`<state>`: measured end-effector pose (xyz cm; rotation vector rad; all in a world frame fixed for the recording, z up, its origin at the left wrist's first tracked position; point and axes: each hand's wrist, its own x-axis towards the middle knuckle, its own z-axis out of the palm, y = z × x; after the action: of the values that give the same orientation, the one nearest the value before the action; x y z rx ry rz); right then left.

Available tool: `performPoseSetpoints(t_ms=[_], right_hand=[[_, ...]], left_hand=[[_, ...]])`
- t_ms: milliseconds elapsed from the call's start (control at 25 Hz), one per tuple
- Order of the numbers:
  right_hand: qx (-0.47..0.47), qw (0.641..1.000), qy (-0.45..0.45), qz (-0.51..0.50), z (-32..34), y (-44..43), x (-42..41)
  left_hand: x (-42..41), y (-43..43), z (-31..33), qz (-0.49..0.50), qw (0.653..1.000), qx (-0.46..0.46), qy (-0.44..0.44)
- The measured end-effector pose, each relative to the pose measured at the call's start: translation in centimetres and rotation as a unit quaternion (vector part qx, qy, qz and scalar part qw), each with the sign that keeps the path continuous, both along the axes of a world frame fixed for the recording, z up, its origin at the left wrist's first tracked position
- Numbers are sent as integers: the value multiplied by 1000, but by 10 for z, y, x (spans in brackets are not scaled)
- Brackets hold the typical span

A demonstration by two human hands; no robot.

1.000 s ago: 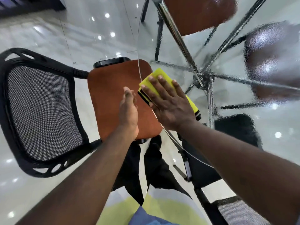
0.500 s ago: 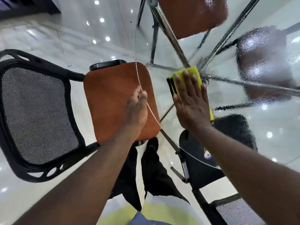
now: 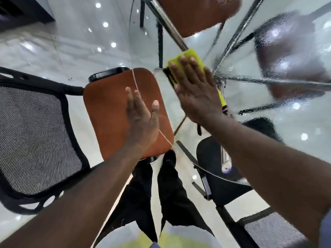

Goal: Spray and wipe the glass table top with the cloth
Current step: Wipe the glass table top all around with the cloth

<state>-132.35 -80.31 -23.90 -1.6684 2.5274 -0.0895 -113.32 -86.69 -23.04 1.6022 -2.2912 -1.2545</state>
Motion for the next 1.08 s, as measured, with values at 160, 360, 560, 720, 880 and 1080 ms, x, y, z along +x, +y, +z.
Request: performPoseSetpoints(t_ms=[160,360,560,720,880,1080], right_hand=[[36,995,-19,-96,12,79,-16],[38,998,-30,-26,5,85,48],[-24,999,-9,32,-5,30,-6],[-44,995,-2,-87,-6,42,-34],[-4,981,-22,-194,0,107,-13],[31,990,-34,-133,-1,110,-12]], left_hand=[[-13,6,-6,-154,961,-207,-97],[-31,-4,-18,-143,942,-303,-22],[-58,-21,-15,-150,935,-319,36],[-75,-22,-22,-275,895,-352,14],[-75,-25,-32,-345,863,-369,-1],[-78,-25,-38,-353,857,-375,-15]])
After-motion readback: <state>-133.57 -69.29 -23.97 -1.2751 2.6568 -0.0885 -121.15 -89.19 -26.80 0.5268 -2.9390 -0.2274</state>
